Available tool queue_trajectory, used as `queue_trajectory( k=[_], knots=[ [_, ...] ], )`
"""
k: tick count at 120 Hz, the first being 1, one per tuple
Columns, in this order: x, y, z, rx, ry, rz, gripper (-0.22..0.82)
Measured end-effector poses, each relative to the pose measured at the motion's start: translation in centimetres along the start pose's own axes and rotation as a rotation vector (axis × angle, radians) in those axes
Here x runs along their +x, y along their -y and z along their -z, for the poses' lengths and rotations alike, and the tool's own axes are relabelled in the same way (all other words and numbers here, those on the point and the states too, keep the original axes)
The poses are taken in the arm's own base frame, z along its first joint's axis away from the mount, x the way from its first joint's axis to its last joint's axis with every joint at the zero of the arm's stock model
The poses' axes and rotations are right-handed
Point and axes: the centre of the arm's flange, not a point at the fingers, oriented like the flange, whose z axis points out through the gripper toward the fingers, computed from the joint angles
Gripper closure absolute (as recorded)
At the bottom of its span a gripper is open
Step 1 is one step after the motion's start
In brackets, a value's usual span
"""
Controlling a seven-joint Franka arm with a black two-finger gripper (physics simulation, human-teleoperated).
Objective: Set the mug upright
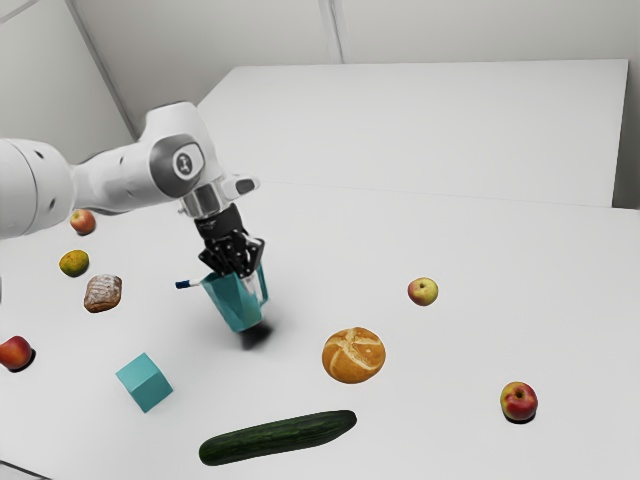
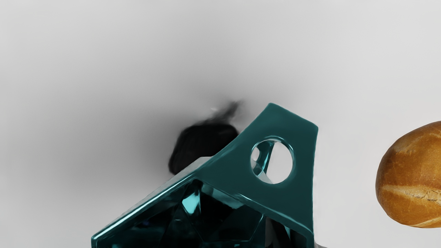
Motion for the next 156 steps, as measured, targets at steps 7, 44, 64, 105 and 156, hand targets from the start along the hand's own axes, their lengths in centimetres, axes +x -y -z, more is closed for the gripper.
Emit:
queue_trajectory(
  k=[7,44,64,105,156],
  knots=[
    [0.3,0.3,0.2,0.058,-0.023,-0.020,0.79],
    [1.5,1.1,0.6,0.187,-0.112,-0.069,0.79],
    [2.1,1.4,0.0,0.203,-0.133,-0.081,0.79],
    [3.3,1.7,-1.7,0.210,-0.146,-0.093,0.79],
    [3.0,1.4,-0.9,0.196,-0.157,-0.100,0.20]
  ],
)
